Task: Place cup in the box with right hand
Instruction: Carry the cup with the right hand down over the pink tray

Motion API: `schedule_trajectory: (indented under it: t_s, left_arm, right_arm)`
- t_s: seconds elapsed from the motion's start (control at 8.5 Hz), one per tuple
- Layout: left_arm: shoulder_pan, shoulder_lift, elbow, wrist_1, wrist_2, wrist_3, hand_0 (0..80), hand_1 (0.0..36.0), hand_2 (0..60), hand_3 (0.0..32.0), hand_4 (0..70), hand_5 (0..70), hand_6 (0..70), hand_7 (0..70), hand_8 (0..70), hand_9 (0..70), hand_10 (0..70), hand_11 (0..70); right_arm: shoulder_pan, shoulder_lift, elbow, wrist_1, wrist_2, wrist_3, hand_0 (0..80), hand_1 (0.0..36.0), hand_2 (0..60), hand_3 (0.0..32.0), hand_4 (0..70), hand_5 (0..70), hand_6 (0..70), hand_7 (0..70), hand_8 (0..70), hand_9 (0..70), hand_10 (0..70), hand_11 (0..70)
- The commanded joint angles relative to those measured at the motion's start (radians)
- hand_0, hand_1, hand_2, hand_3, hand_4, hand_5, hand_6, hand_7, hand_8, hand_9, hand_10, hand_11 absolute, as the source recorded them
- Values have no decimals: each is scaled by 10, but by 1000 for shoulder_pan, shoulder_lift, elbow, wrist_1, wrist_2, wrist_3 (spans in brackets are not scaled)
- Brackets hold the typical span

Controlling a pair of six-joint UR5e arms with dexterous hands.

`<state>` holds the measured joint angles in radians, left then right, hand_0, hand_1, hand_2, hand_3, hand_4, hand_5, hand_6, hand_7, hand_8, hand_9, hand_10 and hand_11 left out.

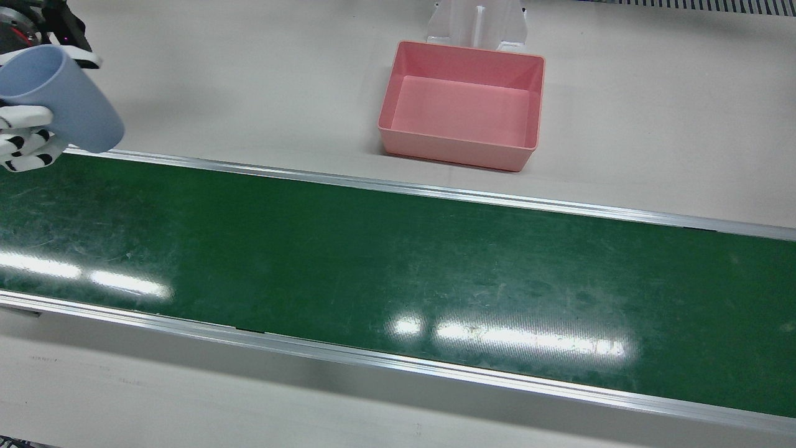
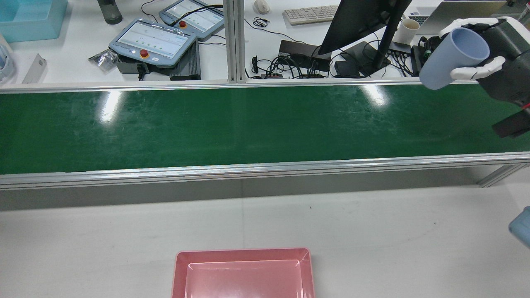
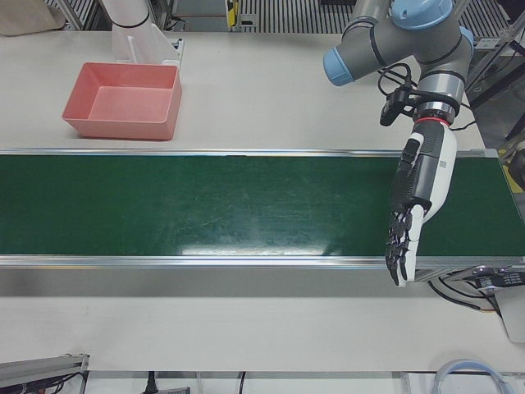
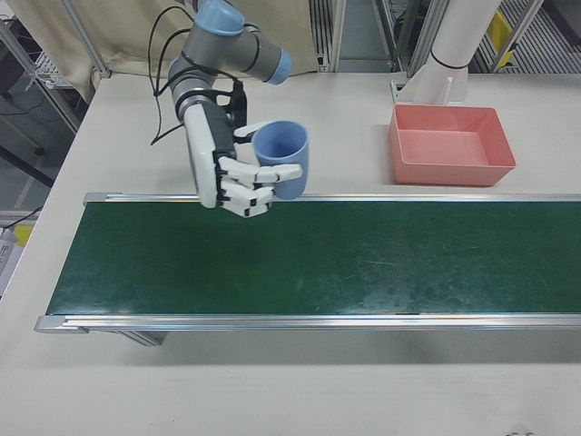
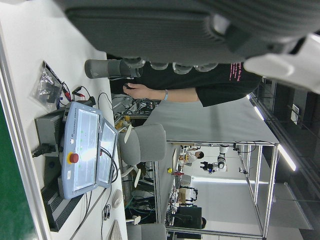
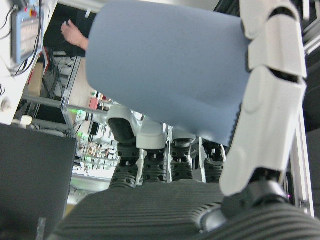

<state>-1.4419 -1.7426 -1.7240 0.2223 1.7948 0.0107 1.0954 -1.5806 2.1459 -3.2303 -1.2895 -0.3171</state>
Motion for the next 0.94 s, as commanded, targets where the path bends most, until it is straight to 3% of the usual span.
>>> schedule_trajectory:
  t_s: [0.0,0.24,0.35,0.59,0.71,0.82]
  left_arm:
    - [0,0,0,2,0,0,0,0,0,0,0,0,0,0,0,0,0,0]
    - [0,0,0,0,0,0,0,0,0,0,0,0,0,0,0,0,0,0]
    - [0,0,0,0,0,0,0,0,0,0,0,0,0,0,0,0,0,0]
    - [0,0,0,0,0,0,0,0,0,0,0,0,0,0,0,0,0,0]
    - [0,0,0,0,0,0,0,0,0,0,0,0,0,0,0,0,0,0]
    - [0,0,0,0,0,0,0,0,0,0,0,0,0,0,0,0,0,0]
  right_arm:
    - [-323,105,246,-184,15,-189,670,360,600,0,426,239,468,700,700,700,439,642]
    - [-493,142,258,-214,24,-241,721,360,600,0,462,238,467,700,700,700,433,634]
    - [-585,140,247,-214,53,-278,659,360,600,0,406,236,466,700,700,700,433,633]
    - [-789,155,210,-207,126,-362,629,360,600,0,413,230,460,700,700,700,427,624]
    - [-811,156,195,-206,134,-372,594,360,600,0,385,217,452,700,700,700,415,604]
    - [-810,156,169,-204,134,-359,656,334,572,0,363,193,435,700,700,700,372,543]
